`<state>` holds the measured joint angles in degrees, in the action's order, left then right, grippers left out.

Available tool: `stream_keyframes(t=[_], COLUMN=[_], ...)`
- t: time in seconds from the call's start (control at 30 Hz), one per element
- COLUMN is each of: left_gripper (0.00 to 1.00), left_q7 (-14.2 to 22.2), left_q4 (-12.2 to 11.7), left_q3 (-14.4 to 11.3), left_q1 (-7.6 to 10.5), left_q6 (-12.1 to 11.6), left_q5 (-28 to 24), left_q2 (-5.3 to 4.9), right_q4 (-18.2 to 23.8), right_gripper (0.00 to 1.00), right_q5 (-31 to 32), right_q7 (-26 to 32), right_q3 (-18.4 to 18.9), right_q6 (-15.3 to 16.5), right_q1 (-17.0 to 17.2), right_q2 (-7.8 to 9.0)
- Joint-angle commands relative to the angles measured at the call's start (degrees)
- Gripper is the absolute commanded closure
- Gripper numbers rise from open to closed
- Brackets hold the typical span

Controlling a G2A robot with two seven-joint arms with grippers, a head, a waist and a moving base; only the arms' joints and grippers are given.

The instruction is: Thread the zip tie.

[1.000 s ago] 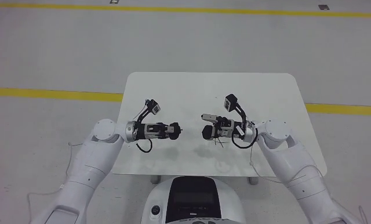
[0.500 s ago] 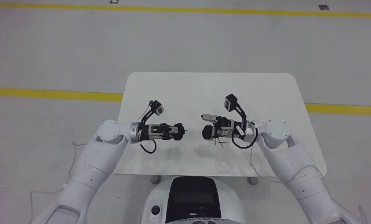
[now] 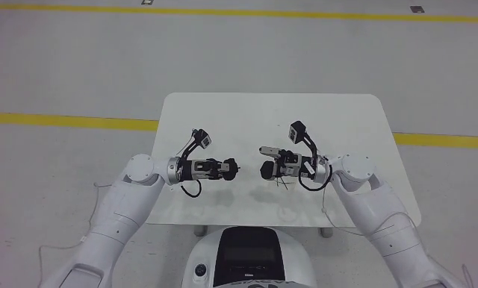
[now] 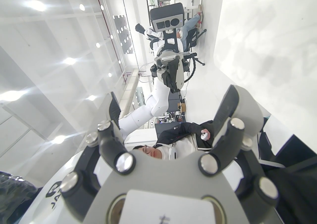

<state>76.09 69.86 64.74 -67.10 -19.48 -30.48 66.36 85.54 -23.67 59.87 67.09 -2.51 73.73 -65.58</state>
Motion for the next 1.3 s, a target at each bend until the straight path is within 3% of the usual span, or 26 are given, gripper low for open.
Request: stream_keyframes(t=[0.0, 0.53, 0.83, 0.97, 1.17, 1.27], left_gripper=[1.00, 1.00, 1.00, 1.00, 1.00, 1.00], left_q7=[0.0, 0.0, 0.0, 0.0, 0.0, 0.0], left_q4=[0.0, 0.0, 0.0, 0.0, 0.0, 0.0], left_q3=[0.0, 0.0, 0.0, 0.0, 0.0, 0.0], left_q1=[0.00, 0.00, 0.00, 0.00, 0.00, 0.00], left_q6=[0.0, 0.0, 0.0, 0.0, 0.0, 0.0], left_q5=[0.0, 0.0, 0.0, 0.0, 0.0, 0.0], left_q2=[0.00, 0.00, 0.00, 0.00, 0.00, 0.00], right_q4=[0.0, 0.1, 6.2, 9.7, 14.7, 15.9], right_gripper=[0.00, 0.00, 0.00, 0.00, 0.00, 0.00], right_q5=[0.0, 0.3, 10.8, 19.3, 33.6, 38.0], right_q7=[0.0, -0.6, -2.5, -3.4, -4.4, -4.8], right_q3=[0.0, 0.0, 3.8, 4.9, 1.9, -0.5], right_q6=[0.0, 0.1, -6.0, -10.1, -16.3, -16.4], right_q1=[0.0, 0.2, 2.4, 3.5, 3.2, 2.5], right_q2=[0.00, 0.01, 1.87, 2.90, 3.67, 3.70])
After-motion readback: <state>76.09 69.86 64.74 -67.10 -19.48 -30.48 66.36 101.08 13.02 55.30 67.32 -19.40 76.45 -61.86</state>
